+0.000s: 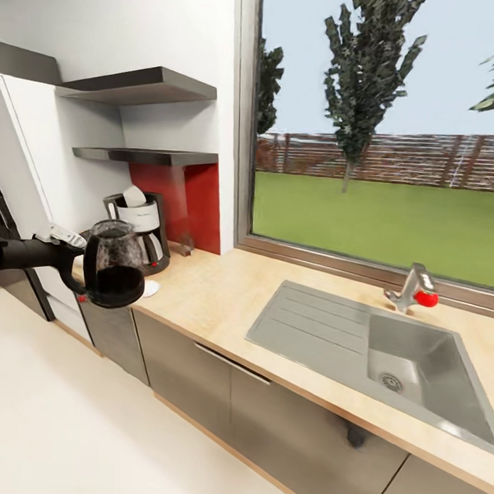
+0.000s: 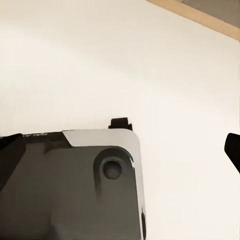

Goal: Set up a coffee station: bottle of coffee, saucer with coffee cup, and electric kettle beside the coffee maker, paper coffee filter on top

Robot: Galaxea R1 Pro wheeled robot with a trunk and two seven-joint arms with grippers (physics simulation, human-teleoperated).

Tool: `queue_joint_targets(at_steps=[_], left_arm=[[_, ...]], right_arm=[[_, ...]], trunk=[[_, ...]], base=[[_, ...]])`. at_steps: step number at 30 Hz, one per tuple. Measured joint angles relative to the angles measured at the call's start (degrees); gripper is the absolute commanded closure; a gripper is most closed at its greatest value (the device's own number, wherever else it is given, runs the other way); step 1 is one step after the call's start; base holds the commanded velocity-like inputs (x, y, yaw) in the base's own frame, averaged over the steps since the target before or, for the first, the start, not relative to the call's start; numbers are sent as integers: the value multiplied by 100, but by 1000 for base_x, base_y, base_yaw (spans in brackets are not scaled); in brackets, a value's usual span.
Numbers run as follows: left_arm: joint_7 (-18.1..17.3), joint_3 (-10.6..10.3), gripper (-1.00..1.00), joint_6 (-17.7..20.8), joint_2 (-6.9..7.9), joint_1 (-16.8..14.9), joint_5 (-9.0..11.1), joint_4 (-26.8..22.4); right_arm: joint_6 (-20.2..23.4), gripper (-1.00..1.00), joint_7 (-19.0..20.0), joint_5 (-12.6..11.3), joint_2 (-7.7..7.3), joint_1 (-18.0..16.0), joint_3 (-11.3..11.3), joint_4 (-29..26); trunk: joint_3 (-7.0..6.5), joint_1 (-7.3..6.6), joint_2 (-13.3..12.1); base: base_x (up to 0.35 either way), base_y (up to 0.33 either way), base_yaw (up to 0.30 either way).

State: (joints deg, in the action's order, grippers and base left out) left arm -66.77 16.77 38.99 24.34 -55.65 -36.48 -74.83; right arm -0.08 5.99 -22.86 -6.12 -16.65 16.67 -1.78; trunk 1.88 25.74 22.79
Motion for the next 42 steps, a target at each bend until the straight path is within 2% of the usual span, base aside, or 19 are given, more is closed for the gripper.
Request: queue_joint_targets(at_steps=[11,18,19,21,23,27,32,34,37,42], left_arm=[[7,-6,100,-2,-17,71,-12,21],[15,-8,100,4,-62,230,5,50],[15,-8,100,7,-108,252,16,54],[74,-8,100,10,-332,280,37,59],[291,-6,100,-38,-571,319,3,61],[889,-24,100,-180,-1031,597,46,43],[1271,-33,100,-351,-1596,693,54,29],[1555,-25,100,-378,-1699,699,41,30],[2133,-15,100,-391,-1764,703,85,41],[2254,-39,100,-355,-1781,704,172,32]], right_arm=[[0,-100,-1,0,-4,-1,0,0],[0,-100,13,0,-10,-2,0,0],[0,-100,14,0,-10,-3,0,0],[0,-100,14,0,-10,-2,0,0],[0,-100,14,0,-11,-3,0,1],[0,-100,15,0,-15,-3,0,1],[0,-100,18,0,-11,-2,1,1],[0,-100,21,0,-10,-4,1,1],[0,-100,23,-5,-8,-6,1,1],[0,-100,8,-3,7,-5,1,1]], trunk=[[0,0,0],[0,0,-1],[0,0,-1],[0,1,-2],[0,1,-2],[0,1,-2],[0,1,-1],[0,1,-1],[-1,1,-1],[0,1,-1]], base=[[114,337,0],[113,336,-64],[82,228,-208],[43,120,-120],[18,49,-49],[5,14,-14],[1,2,-2],[0,0,0],[0,0,0],[0,0,0]])
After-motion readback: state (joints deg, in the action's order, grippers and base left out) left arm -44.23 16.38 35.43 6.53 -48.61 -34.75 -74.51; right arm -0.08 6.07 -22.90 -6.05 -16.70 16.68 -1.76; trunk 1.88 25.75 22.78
